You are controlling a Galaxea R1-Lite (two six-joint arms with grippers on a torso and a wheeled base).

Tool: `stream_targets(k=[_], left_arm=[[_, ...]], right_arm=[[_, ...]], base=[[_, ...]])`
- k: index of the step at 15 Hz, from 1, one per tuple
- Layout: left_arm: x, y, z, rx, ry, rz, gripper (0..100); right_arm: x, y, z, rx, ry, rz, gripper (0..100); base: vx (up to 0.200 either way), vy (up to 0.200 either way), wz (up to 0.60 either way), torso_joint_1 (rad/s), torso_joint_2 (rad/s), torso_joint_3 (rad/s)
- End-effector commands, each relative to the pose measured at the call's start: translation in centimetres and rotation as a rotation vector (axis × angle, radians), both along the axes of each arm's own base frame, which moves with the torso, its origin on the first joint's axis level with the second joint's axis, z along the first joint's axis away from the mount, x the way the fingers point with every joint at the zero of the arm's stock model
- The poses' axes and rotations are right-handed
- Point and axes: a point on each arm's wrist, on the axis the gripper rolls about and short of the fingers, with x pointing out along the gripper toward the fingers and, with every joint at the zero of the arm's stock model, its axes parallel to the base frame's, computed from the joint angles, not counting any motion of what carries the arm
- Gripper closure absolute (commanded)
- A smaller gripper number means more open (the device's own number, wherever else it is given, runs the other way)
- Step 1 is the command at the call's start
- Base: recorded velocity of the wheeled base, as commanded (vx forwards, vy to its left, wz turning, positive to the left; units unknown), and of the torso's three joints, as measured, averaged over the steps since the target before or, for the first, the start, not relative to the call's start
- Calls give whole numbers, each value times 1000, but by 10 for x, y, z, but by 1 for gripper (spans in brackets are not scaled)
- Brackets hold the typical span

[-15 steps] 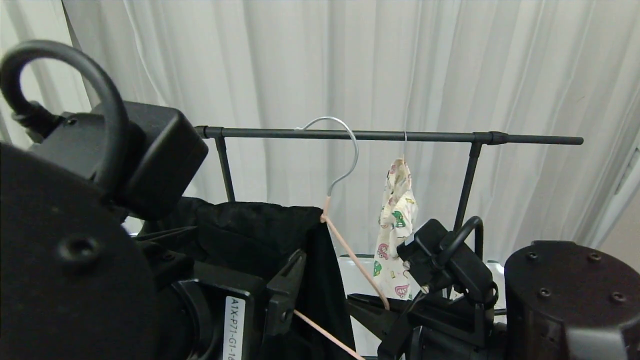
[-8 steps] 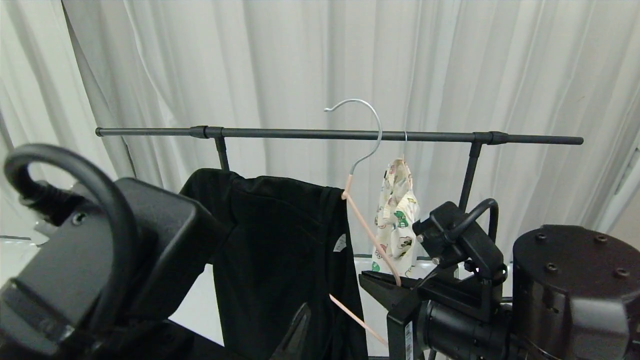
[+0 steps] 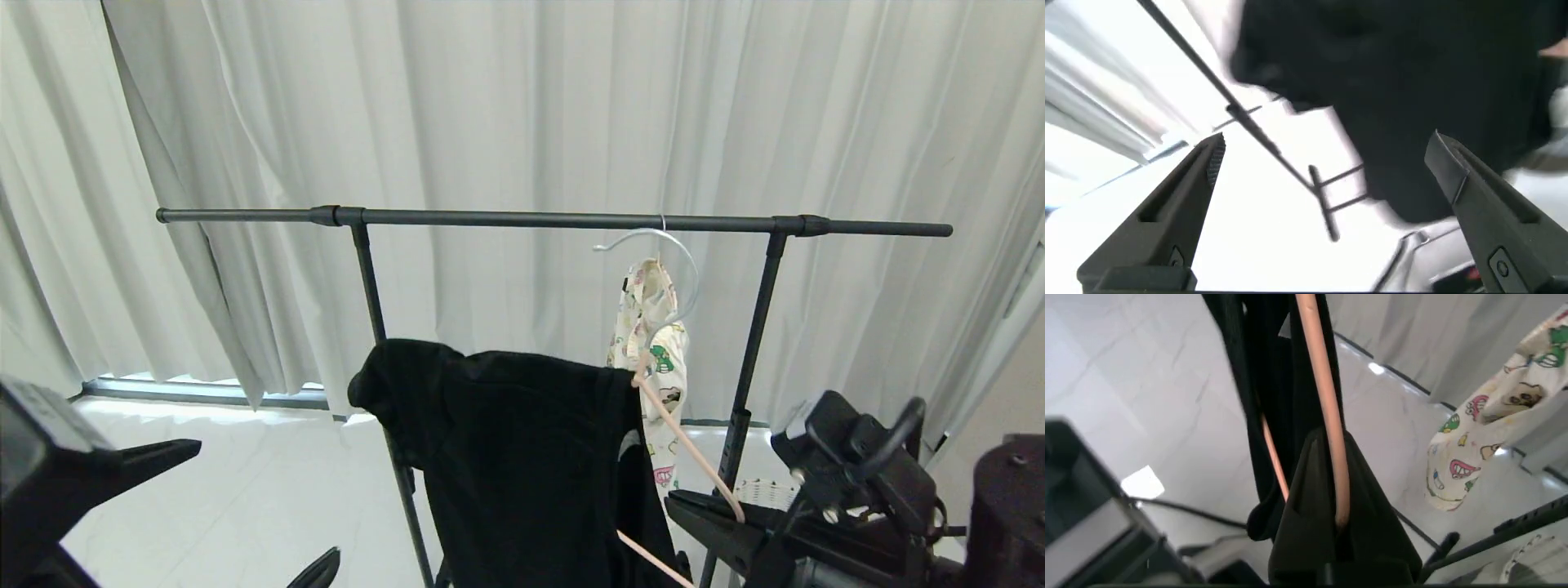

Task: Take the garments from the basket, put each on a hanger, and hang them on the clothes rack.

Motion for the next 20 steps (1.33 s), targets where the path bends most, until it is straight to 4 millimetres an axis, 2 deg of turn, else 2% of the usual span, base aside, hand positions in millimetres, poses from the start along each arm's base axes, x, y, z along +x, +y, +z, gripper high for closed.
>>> stream_targets(k=[1,4,5,7,9,11,13,15,17,20], left_arm=[[-9,34,5,-44,-4,-102,0],[-14,34,8,-65,63,-316,0],[-18,29,11,-126,92,-429,0],[-19,21,13,-179,122,-532,0],[-17,6,4,-141,143,-558,0],[-14,-16,-7,-129,169,-582,0],[-7,-38,-21,-114,180,-563,0],[1,-53,-27,-123,188,-550,0],[0,-53,-28,-137,224,-605,0],[1,-47,-32,-134,232,-597,0]], right_arm=[[-18,-13,0,-2,-26,74,100],[-33,-10,-2,-28,-53,166,100],[-38,-10,-5,-49,-66,197,100],[-45,-11,-11,-89,-89,244,100],[-53,-9,-12,-99,-99,296,100],[-56,-6,-14,-121,-110,320,100],[-57,-5,-14,-131,-131,335,100],[-60,-5,-14,-137,-143,357,100],[-61,-5,-14,-135,-146,362,100],[-61,-5,-14,-149,-163,369,100]], base=[[0,0,0,0,0,0],[0,0,0,0,0,0],[0,0,0,0,0,0],[0,0,0,0,0,0],[0,0,0,0,0,0],[0,0,0,0,0,0],[0,0,0,0,0,0],[0,0,0,0,0,0],[0,0,0,0,0,0],[0,0,0,0,0,0]])
